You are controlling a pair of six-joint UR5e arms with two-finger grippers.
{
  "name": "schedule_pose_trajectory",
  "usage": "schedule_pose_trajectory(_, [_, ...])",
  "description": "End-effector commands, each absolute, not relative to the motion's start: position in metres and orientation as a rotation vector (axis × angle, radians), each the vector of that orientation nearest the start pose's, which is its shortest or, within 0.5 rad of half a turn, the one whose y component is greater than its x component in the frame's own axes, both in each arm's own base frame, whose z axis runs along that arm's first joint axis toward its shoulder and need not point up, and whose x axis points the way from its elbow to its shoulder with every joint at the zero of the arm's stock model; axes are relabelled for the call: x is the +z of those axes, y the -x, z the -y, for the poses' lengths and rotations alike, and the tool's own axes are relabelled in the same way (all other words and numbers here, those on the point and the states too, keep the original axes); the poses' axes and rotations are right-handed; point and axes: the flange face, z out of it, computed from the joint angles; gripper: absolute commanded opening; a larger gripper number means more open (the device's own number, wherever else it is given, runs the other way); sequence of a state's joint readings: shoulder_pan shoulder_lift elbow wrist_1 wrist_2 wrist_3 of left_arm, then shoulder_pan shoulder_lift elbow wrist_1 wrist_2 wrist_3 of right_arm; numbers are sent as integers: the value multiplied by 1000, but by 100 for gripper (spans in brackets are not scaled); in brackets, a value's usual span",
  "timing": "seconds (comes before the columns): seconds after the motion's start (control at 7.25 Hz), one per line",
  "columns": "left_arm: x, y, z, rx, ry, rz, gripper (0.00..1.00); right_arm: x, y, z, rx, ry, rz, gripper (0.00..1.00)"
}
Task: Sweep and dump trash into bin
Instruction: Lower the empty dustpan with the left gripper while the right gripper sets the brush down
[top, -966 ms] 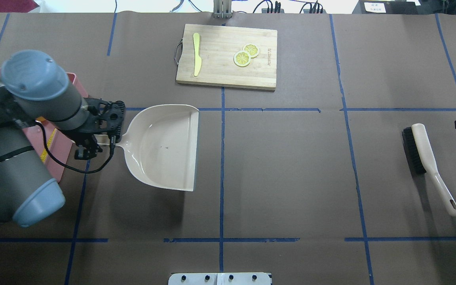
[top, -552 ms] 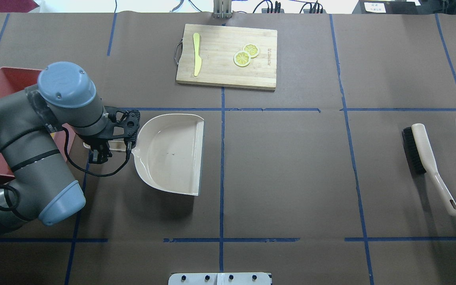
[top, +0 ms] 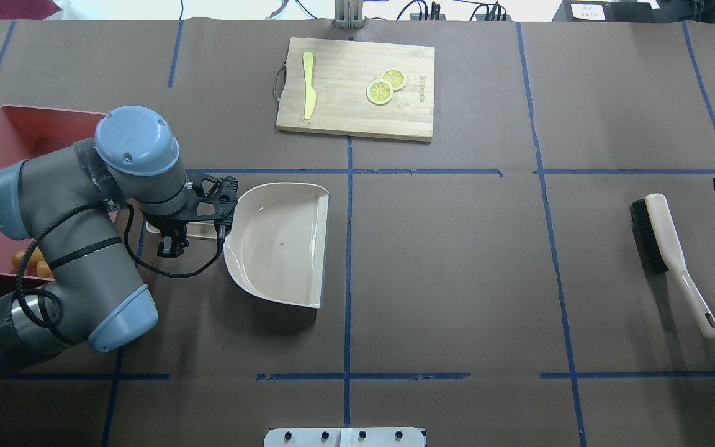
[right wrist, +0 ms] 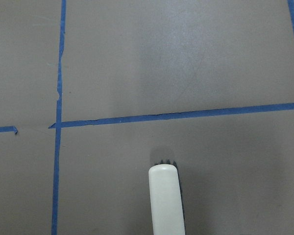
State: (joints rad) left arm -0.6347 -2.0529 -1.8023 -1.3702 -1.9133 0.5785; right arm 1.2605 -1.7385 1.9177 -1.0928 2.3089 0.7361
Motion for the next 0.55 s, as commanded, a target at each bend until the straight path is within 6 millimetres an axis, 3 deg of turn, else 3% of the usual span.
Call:
schedule_pose_trajectory(0.0, [314,-449,454,1524,-479,-472,5,508,71,441,151,-191,926,100])
schedule_pose_trajectory(0.41, [318,-456,458,1476,-456,-480,6,509,71,441,152,-192,923,100])
